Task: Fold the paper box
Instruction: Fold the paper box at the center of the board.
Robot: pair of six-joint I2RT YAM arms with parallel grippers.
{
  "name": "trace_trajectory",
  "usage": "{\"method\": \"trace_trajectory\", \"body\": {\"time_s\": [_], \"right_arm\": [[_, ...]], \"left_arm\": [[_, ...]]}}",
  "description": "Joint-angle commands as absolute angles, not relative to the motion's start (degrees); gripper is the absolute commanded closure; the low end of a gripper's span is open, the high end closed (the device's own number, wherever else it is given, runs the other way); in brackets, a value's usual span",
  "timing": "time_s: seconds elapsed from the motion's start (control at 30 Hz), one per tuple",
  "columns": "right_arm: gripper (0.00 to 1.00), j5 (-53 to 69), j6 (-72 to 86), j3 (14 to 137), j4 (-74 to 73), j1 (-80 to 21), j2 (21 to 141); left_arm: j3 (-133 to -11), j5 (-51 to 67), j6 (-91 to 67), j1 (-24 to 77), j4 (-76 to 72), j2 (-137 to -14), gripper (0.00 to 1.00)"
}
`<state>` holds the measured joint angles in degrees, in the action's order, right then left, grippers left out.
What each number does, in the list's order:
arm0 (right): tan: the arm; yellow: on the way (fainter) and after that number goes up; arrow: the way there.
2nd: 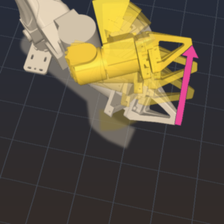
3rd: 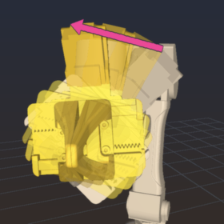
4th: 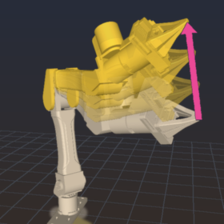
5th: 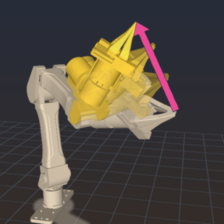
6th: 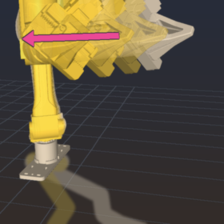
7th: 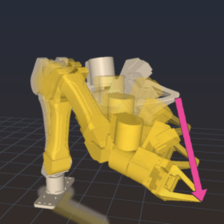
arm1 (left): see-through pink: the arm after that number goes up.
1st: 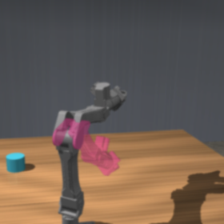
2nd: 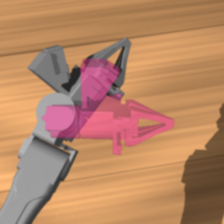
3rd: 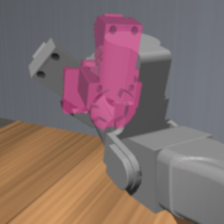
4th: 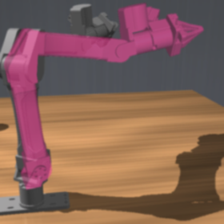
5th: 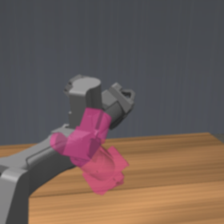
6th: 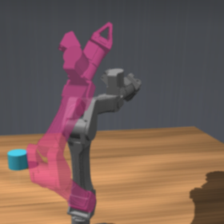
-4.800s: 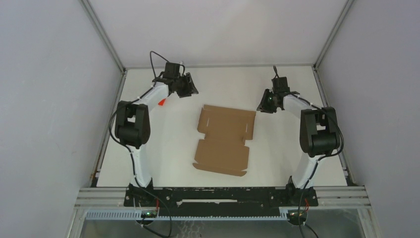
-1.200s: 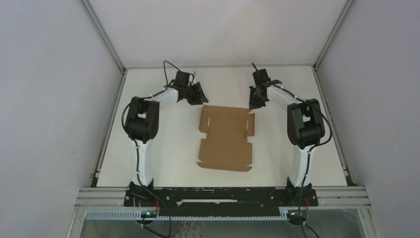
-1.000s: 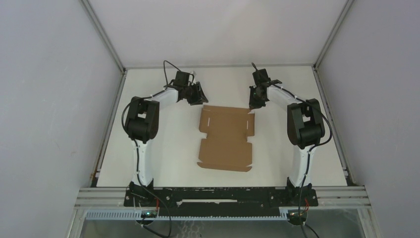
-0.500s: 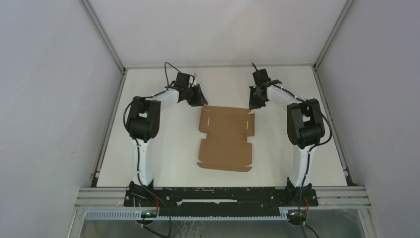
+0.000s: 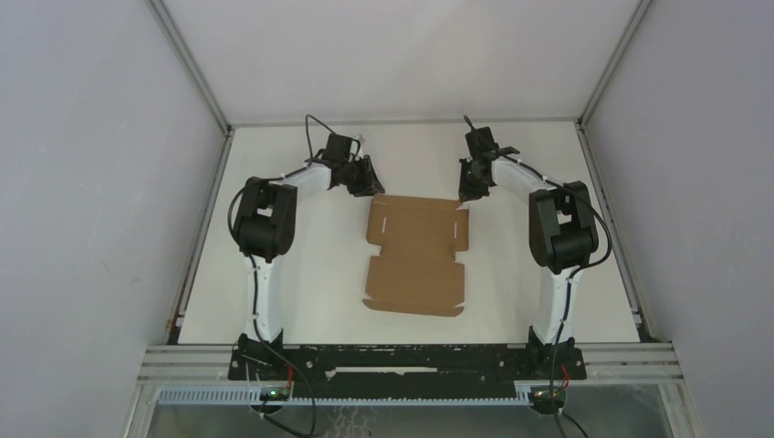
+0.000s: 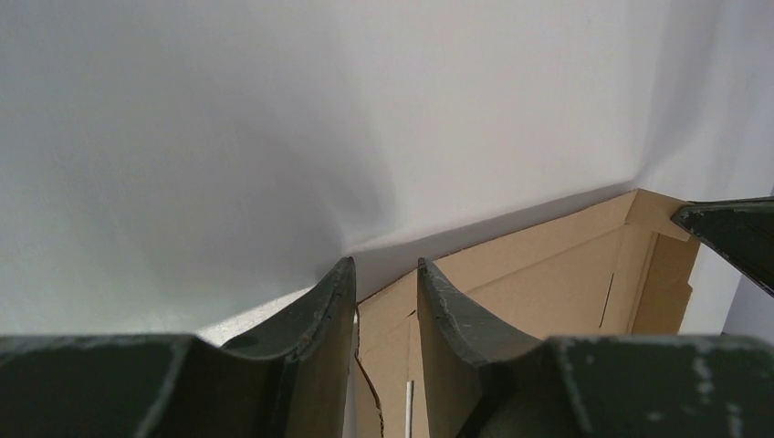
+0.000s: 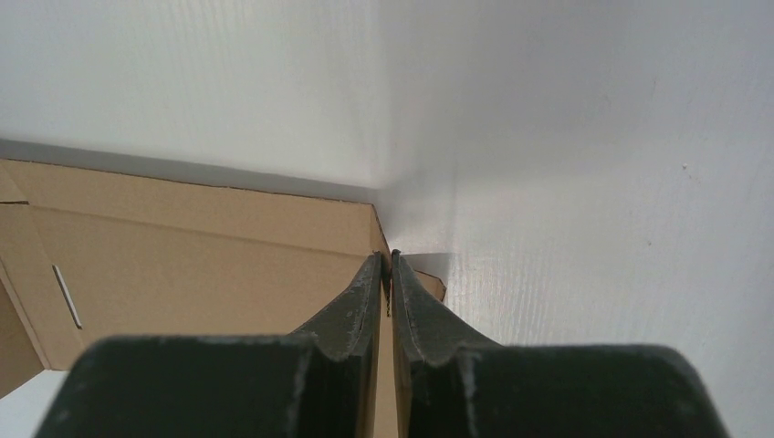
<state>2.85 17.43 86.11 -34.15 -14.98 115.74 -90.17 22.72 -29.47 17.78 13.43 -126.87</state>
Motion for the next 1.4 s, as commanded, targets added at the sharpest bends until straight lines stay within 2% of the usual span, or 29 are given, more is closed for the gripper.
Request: {"method": "trace_trajectory", "body": {"time_s": [0.0,0.4,0.83,1.37], "right_arm": [[0.85,2.5,17.7,88.2,-33.9,-15.1,116.5],[0.85,2.1,18.0,88.2,-34.0,-15.1,117.1],[0.87,0.4,17.9,89.5,-35.1,-16.2,117.7],[0.88,0.3,18.0,90.7,-35.8,-17.5,118.3]], "left_arm": [[-90.2,22.9,-28.7,18.6,14.2,-124.4,0.64],[-92.7,20.2,-27.9,19.8,19.0,-123.0,0.63],[-100.5,10.8,-24.8,22.4,30.1,-123.2,0.63],[-102.7,11.1,-25.6,24.8,30.8,-124.8,0.63]]}}
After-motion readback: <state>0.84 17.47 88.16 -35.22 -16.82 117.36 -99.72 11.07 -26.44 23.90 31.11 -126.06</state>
